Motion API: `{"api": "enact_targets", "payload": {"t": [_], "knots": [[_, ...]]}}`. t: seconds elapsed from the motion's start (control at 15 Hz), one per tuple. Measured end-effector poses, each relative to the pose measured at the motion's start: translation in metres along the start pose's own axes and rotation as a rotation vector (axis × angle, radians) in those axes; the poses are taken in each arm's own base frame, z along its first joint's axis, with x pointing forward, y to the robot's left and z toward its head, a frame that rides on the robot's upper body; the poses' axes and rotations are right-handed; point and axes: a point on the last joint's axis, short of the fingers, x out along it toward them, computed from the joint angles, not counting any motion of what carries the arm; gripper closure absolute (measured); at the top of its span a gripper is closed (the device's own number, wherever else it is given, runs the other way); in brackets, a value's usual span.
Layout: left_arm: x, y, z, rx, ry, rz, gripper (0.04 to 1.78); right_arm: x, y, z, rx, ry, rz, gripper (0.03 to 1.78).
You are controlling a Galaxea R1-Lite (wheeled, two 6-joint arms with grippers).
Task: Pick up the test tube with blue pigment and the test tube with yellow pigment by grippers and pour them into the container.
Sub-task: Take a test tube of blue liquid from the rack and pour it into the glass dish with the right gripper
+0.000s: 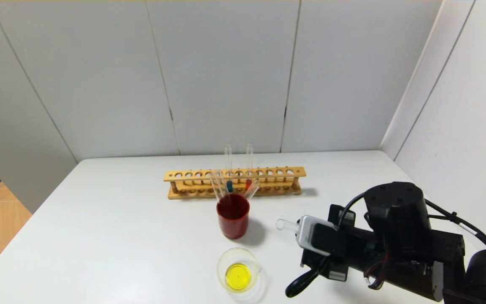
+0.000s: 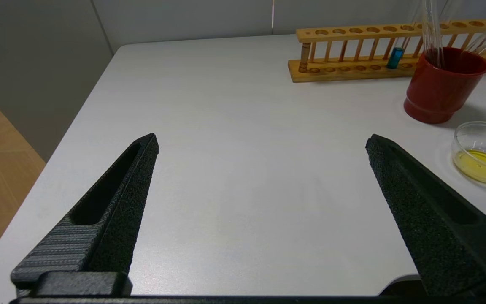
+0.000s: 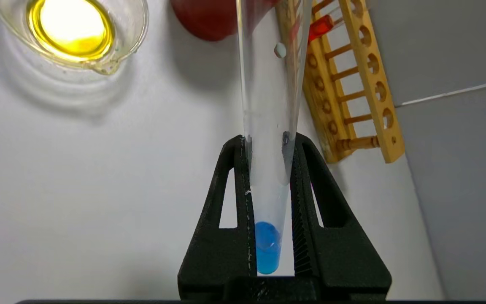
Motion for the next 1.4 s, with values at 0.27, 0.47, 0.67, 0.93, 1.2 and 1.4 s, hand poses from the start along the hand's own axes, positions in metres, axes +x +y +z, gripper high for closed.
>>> {"api": "enact_targets", "payload": {"t": [0.27, 0.47, 0.67, 0.93, 1.2, 1.4], "knots": [[0.0, 0.0, 0.0, 0.0, 0.0, 0.0, 0.08, 0.008, 0.001, 0.012, -0.122, 0.016, 0.062, 1.48], [0.0, 0.0, 0.0, 0.0, 0.0, 0.0, 0.08, 0.013, 0.009, 0.024, -0.205, 0.019, 0.104, 1.48], [0.0, 0.0, 0.0, 0.0, 0.0, 0.0, 0.08, 0.022, 0.011, 0.027, -0.283, 0.02, 0.113, 1.48], [0.0, 0.0, 0.0, -0.001, 0.0, 0.0, 0.08, 0.035, 0.009, 0.033, -0.333, 0.027, 0.129, 1.48], [0.0, 0.0, 0.0, 0.0, 0.0, 0.0, 0.08, 0.042, 0.013, 0.03, -0.349, 0.089, 0.191, 1.48], [0.0, 0.0, 0.0, 0.0, 0.0, 0.0, 0.08, 0.045, 0.012, 0.029, -0.419, 0.164, 0.176, 1.48]]}}
